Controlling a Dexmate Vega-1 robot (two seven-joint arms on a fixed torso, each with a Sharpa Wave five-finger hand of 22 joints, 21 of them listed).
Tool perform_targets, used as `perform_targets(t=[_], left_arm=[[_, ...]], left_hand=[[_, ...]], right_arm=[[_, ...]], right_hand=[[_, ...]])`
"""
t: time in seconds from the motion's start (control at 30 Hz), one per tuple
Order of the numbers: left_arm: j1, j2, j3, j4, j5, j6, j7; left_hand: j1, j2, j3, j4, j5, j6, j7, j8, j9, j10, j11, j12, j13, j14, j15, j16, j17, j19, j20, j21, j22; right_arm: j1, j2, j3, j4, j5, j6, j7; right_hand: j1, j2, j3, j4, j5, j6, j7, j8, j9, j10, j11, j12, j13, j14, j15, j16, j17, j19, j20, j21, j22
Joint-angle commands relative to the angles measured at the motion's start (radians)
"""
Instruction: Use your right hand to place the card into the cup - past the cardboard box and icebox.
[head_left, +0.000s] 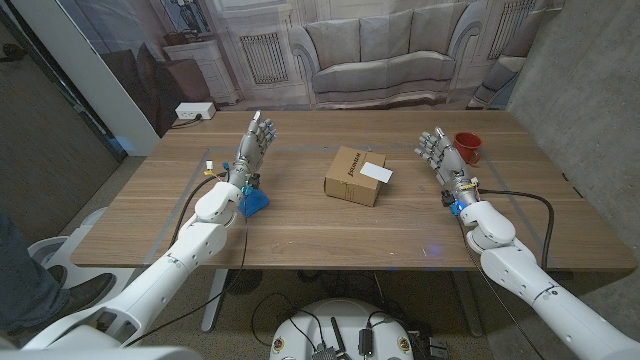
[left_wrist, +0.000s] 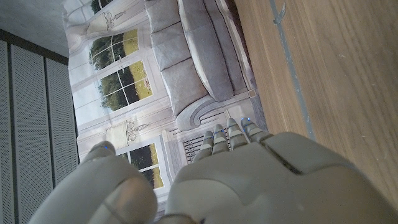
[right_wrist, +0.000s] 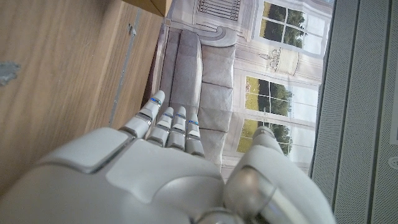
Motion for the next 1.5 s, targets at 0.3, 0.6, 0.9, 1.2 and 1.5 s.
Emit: perform_targets(t=[0.3, 0.6, 0.9, 1.2, 1.5], left_arm=[[-0.011, 0.004, 0.011, -0.007, 0.013, 0.017, 0.003], [-0.007, 0.01, 0.015, -0.028, 0.019, 0.03, 0.01], [0.008, 0.02, 0.011, -0.063, 0.021, 0.034, 0.022], [0.02, 0.021, 0.011, -0.091, 0.032, 0.034, 0.043], [0.033, 0.02, 0.011, -0.109, 0.039, 0.032, 0.06]], left_hand=[[0.014, 0.006, 0.004, -0.01, 0.005, 0.017, -0.002, 0.008, 0.004, 0.022, -0.009, 0.01, 0.004, 0.016, -0.009, 0.001, 0.001, 0.013, -0.017, -0.003, 0.004], [0.017, 0.008, 0.003, -0.011, 0.005, 0.019, -0.004, 0.006, 0.004, 0.022, -0.01, 0.009, 0.004, 0.017, -0.01, 0.0, 0.001, 0.013, -0.017, -0.006, 0.004], [0.02, 0.009, 0.002, -0.012, 0.004, 0.021, -0.004, 0.005, 0.004, 0.023, -0.011, 0.007, 0.004, 0.019, -0.009, -0.002, 0.001, 0.014, -0.016, -0.009, 0.005], [0.022, 0.01, 0.001, -0.013, 0.004, 0.023, -0.005, 0.003, 0.004, 0.025, -0.01, 0.006, 0.004, 0.02, -0.009, -0.003, 0.001, 0.015, -0.014, -0.011, 0.005], [0.024, 0.011, 0.0, -0.014, 0.003, 0.025, -0.004, 0.002, 0.005, 0.025, -0.011, 0.005, 0.004, 0.021, -0.01, -0.004, 0.001, 0.016, -0.013, -0.014, 0.005]], right_arm=[[-0.098, -0.022, 0.034, -0.07, 0.02, 0.044, 0.005], [-0.149, -0.031, 0.053, -0.103, 0.01, 0.071, -0.009], [-0.191, -0.035, 0.072, -0.123, 0.01, 0.096, -0.013], [-0.223, -0.039, 0.089, -0.132, 0.0, 0.128, -0.01], [-0.252, -0.052, 0.106, -0.146, -0.032, 0.138, -0.028]], right_hand=[[0.003, 0.008, 0.0, -0.008, 0.0, 0.008, -0.002, 0.004, 0.004, 0.006, -0.003, 0.004, 0.004, 0.009, -0.002, -0.001, 0.002, 0.006, -0.029, -0.007, 0.001], [0.005, 0.009, 0.001, -0.009, -0.002, 0.01, -0.003, 0.003, 0.004, 0.008, -0.003, 0.003, 0.004, 0.009, -0.002, -0.002, 0.003, 0.007, -0.029, -0.009, 0.001], [0.006, 0.01, 0.001, -0.01, -0.003, 0.014, -0.005, 0.004, 0.004, 0.009, -0.006, 0.003, 0.004, 0.01, -0.003, -0.003, 0.003, 0.009, -0.029, -0.012, 0.001], [0.008, 0.011, 0.001, -0.012, -0.005, 0.016, -0.005, 0.004, 0.004, 0.014, -0.009, 0.003, 0.004, 0.014, -0.006, -0.002, 0.003, 0.013, -0.029, -0.013, 0.002], [0.011, 0.011, 0.001, -0.015, -0.006, 0.019, -0.009, 0.004, 0.004, 0.016, -0.011, 0.003, 0.004, 0.017, -0.007, -0.002, 0.003, 0.016, -0.029, -0.015, 0.002]])
